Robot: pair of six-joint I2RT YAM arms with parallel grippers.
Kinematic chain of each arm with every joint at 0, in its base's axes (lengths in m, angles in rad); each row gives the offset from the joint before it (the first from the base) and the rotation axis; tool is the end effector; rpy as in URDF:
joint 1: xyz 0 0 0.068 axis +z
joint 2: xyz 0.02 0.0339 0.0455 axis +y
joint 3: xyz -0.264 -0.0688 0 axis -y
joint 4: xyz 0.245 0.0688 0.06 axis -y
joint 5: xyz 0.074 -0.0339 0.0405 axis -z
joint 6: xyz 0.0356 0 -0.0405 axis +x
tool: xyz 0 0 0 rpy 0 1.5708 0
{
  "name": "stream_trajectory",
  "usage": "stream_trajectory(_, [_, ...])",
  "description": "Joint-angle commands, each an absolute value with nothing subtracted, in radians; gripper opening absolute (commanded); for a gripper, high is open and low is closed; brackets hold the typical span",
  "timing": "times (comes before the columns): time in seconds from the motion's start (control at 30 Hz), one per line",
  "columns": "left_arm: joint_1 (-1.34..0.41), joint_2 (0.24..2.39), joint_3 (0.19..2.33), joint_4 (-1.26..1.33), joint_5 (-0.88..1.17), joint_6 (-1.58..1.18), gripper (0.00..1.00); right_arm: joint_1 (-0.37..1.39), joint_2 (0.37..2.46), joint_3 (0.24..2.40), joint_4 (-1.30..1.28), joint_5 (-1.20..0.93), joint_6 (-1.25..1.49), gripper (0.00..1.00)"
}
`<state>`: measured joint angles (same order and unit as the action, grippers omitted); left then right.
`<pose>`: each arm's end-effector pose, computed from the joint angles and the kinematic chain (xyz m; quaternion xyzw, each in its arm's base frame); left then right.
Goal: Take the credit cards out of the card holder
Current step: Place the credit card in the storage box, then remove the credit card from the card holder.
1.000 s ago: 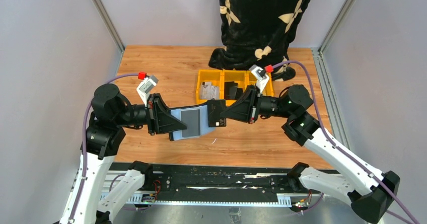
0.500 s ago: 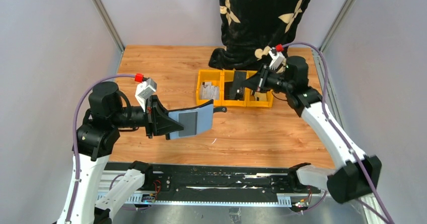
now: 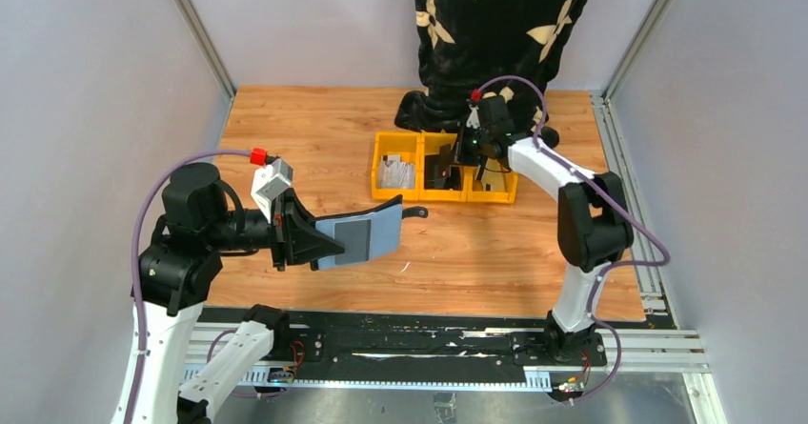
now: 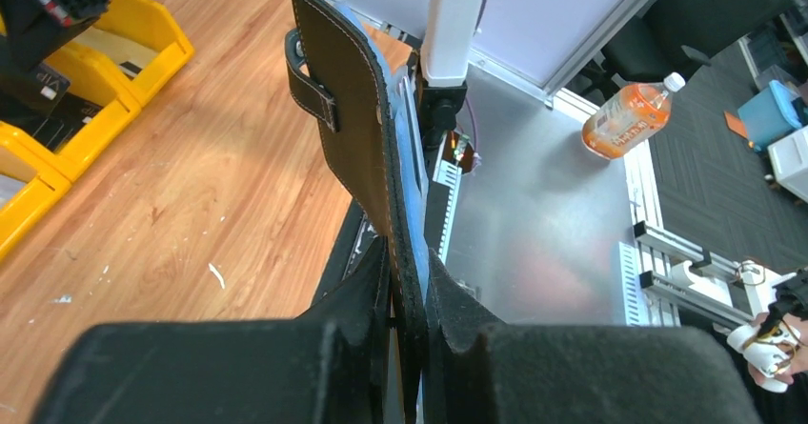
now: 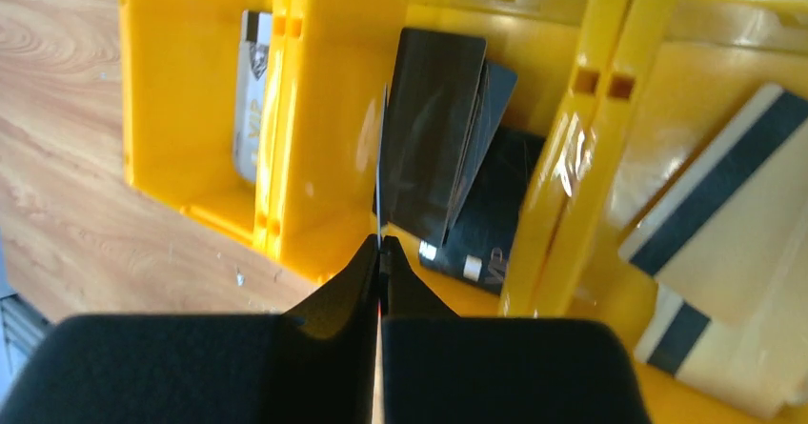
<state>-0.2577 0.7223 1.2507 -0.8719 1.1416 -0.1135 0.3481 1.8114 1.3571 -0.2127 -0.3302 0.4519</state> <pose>0.0758 -0.0534 0.4335 0.3599 0.6637 -0.5236 0.3947 0.3852 0.1521 0.2497 -0.0256 0.8899 0.3039 0.3392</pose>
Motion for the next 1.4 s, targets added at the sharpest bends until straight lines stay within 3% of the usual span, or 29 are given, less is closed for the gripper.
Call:
stream_trajectory(0.0, [-0.261, 0.702, 1.256, -0.887, 1.170, -0.088, 0.00, 0.400, 1.905, 1.448, -0.207, -0.247, 0.437, 0.00])
stream_trajectory(0.3, [-0.261, 0.689, 1.268, -0.941, 1.161, -0.036, 0.00, 0.452, 2.021, 1.509, -0.165, -0.176, 0.457, 0.00])
stream_trajectory(0.5, [-0.261, 0.687, 1.278, -0.944, 1.163, -0.033, 0.00, 0.461, 1.970, 1.520, -0.228, -0.071, 0.410, 0.29])
stream_trajectory(0.67, [-0.261, 0.684, 1.280, -0.946, 1.161, -0.030, 0.00, 0.492, 1.806, 1.501, -0.282, 0.025, 0.359, 0.45])
stream_trajectory(0.83, [-0.261, 0.683, 1.278, -0.945, 1.178, -0.031, 0.00, 0.501, 1.510, 1.413, -0.199, -0.327, 0.367, 0.71])
stream_trajectory(0.97, [-0.261, 0.669, 1.262, -0.945, 1.185, -0.026, 0.00, 0.505, 1.291, 1.260, 0.081, -0.646, 0.481, 0.80])
stream_trajectory(1.13, [-0.261, 0.666, 1.233, -0.946, 1.190, -0.028, 0.00, 0.587, 1.209, 1.290, 0.217, -0.899, 0.560, 0.82])
stream_trajectory(1.37, [-0.261, 0.659, 1.218, -0.946, 1.203, -0.032, 0.00, 0.816, 1.192, 1.362, 0.013, -0.946, 0.277, 0.84])
